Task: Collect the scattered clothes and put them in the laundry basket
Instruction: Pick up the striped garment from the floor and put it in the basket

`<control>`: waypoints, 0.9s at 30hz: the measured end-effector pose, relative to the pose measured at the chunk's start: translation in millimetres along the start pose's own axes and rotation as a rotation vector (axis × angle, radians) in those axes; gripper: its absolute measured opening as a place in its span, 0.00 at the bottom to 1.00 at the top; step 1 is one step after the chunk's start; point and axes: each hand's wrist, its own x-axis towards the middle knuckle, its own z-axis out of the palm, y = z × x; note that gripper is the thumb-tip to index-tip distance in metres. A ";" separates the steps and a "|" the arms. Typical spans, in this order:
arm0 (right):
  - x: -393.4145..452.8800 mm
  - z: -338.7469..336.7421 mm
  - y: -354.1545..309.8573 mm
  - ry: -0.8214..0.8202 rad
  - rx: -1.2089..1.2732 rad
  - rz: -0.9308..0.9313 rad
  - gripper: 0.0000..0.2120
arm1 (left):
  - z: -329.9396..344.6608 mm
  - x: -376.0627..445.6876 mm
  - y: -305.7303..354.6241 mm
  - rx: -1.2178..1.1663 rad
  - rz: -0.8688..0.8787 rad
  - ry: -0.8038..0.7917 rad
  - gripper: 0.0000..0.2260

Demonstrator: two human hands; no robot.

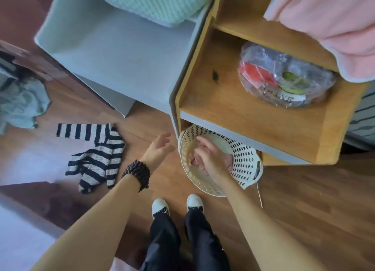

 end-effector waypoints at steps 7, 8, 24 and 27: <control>6.7 142.8 -118.8 -0.301 -0.201 -0.217 0.22 | -160.4 -48.2 -34.9 -0.104 0.074 0.305 0.23; 7.1 167.0 -132.8 -0.329 -0.235 -0.244 0.22 | -183.0 -54.5 -42.0 -0.147 0.069 0.352 0.21; 151.5 525.3 -142.4 -0.558 -0.784 -0.310 0.32 | -470.6 4.9 -236.5 -0.082 -0.139 0.613 0.28; 229.2 568.7 -85.8 -0.568 -0.961 -0.270 0.35 | -486.0 79.0 -300.4 -0.016 -0.205 0.596 0.27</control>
